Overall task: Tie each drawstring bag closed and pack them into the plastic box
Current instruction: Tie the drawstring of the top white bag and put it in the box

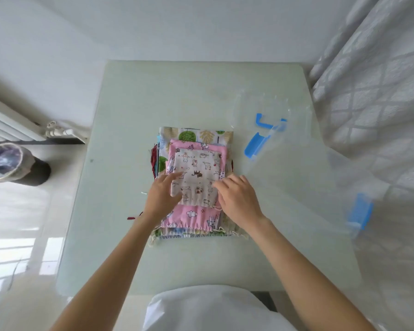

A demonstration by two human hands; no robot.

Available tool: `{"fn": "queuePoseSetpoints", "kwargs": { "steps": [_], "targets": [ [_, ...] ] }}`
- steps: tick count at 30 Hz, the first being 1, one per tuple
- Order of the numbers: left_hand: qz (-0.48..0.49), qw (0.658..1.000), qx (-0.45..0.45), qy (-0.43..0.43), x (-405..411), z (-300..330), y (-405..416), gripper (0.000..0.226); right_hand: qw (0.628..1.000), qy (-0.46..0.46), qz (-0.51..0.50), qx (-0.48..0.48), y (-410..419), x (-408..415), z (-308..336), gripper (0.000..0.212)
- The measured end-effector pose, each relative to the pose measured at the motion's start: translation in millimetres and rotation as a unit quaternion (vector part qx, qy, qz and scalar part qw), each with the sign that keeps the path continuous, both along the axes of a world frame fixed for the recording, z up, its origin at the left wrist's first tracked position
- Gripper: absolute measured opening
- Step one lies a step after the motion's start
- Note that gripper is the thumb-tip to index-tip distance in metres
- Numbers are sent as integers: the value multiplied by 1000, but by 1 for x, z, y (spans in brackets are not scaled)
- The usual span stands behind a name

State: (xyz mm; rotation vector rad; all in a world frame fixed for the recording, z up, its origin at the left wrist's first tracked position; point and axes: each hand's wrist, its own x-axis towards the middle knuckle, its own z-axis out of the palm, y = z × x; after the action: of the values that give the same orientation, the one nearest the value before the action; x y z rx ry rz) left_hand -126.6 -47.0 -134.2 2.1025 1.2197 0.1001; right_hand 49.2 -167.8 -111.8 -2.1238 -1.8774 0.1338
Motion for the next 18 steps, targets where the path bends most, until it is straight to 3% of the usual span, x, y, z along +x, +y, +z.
{"fn": "queuePoseSetpoints", "kwargs": {
  "steps": [3,8,14,18],
  "targets": [
    [-15,998,-17,60,-22,-13,-9,62,999,15,-1,-34,-3,-18,-13,21],
    [53,998,-28,25,-37,-33,-8,33,992,30,-48,-109,-9,-22,-51,33],
    [66,994,59,-67,-49,-38,-13,13,979,191,-67,-16,-12,-9,-63,16],
    [35,976,100,-190,-61,-49,-5,14,987,151,-25,48,-10,11,-76,13]
  ]
}}
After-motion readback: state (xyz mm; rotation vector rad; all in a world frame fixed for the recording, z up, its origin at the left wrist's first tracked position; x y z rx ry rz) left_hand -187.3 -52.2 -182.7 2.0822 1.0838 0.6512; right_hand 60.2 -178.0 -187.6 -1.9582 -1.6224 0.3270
